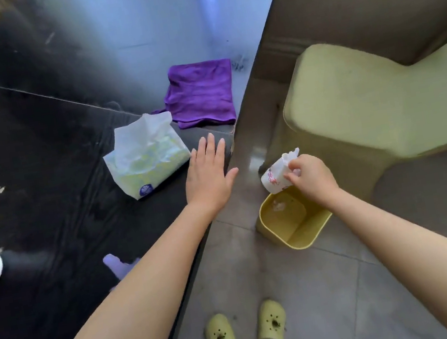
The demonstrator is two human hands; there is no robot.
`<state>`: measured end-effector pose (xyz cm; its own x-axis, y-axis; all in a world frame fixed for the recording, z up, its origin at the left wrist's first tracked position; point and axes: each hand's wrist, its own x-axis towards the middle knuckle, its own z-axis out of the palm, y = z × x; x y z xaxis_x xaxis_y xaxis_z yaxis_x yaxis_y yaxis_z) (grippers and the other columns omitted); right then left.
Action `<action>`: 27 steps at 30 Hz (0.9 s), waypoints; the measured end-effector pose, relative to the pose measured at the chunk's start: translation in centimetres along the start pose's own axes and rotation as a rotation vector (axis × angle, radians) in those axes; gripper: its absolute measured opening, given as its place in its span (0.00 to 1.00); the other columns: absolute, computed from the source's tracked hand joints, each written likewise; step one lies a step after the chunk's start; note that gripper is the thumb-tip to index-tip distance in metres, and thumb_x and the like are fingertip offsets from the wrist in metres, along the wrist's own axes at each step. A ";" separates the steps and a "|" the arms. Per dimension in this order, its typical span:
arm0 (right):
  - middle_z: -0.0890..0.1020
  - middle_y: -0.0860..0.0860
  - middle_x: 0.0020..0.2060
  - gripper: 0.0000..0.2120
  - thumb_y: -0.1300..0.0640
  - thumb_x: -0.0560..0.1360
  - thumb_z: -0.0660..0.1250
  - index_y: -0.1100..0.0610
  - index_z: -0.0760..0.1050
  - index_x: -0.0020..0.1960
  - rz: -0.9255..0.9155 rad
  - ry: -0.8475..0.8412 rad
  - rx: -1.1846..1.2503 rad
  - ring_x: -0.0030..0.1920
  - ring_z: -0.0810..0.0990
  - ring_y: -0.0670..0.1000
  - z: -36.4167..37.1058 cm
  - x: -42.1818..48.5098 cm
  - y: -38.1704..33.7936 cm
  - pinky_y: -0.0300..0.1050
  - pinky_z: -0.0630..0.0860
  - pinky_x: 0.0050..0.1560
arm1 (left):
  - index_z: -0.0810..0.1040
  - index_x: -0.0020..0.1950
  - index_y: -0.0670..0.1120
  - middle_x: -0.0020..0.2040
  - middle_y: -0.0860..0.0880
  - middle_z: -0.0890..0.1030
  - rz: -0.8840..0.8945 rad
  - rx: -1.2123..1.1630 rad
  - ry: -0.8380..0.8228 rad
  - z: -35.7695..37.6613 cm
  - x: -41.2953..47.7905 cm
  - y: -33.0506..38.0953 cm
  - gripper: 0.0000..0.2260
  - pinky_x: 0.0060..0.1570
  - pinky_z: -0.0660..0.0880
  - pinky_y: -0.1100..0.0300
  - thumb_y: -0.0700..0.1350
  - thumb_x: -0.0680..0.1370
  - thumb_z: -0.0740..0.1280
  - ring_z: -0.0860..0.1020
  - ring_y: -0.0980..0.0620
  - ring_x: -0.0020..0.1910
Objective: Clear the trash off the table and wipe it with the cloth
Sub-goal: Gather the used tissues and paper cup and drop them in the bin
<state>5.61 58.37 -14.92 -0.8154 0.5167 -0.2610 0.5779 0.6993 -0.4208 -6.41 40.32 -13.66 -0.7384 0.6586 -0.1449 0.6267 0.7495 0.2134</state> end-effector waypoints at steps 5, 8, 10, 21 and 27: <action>0.77 0.59 0.42 0.10 0.60 0.75 0.62 0.65 0.78 0.42 0.069 -0.043 -0.094 0.47 0.75 0.60 7.1 0.9 5.1 0.47 0.68 0.38 | 0.46 0.78 0.46 0.79 0.45 0.46 0.013 0.047 0.078 1.2 -0.3 -0.1 0.30 0.75 0.41 0.53 0.58 0.80 0.51 0.45 0.47 0.78; 0.78 0.59 0.45 0.11 0.59 0.76 0.61 0.64 0.80 0.49 0.120 -0.046 -0.114 0.49 0.75 0.59 10.8 1.2 7.3 0.51 0.75 0.42 | 0.47 0.78 0.46 0.79 0.45 0.47 0.020 0.069 0.104 1.4 -0.2 -0.2 0.31 0.75 0.42 0.52 0.58 0.80 0.52 0.46 0.47 0.78; 0.79 0.59 0.47 0.12 0.58 0.77 0.61 0.64 0.80 0.52 0.150 -0.027 -0.117 0.49 0.75 0.57 13.1 1.4 8.4 0.48 0.76 0.42 | 0.48 0.78 0.46 0.79 0.44 0.48 0.020 0.069 0.126 1.7 -0.3 -0.3 0.31 0.75 0.43 0.51 0.59 0.79 0.53 0.47 0.47 0.78; 0.78 0.57 0.59 0.15 0.58 0.78 0.60 0.58 0.75 0.63 0.303 -0.144 -0.210 0.60 0.73 0.58 19.4 2.6 12.3 0.50 0.74 0.55 | 0.49 0.78 0.47 0.79 0.44 0.49 0.037 0.116 0.184 2.1 -0.3 -0.5 0.34 0.75 0.44 0.51 0.59 0.77 0.57 0.48 0.47 0.78; 0.76 0.57 0.63 0.19 0.53 0.77 0.63 0.55 0.71 0.66 0.301 -0.286 -0.215 0.64 0.71 0.59 19.0 2.4 12.5 0.53 0.73 0.61 | 0.49 0.78 0.46 0.79 0.44 0.50 0.037 0.113 0.184 1.9 -0.4 -0.5 0.35 0.75 0.45 0.51 0.59 0.77 0.59 0.49 0.46 0.78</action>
<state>10.19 58.92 -37.32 -0.5696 0.5768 -0.5855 0.7599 0.6410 -0.1078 -5.91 39.83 -15.58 -0.7411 0.6701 0.0415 0.6703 0.7348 0.1038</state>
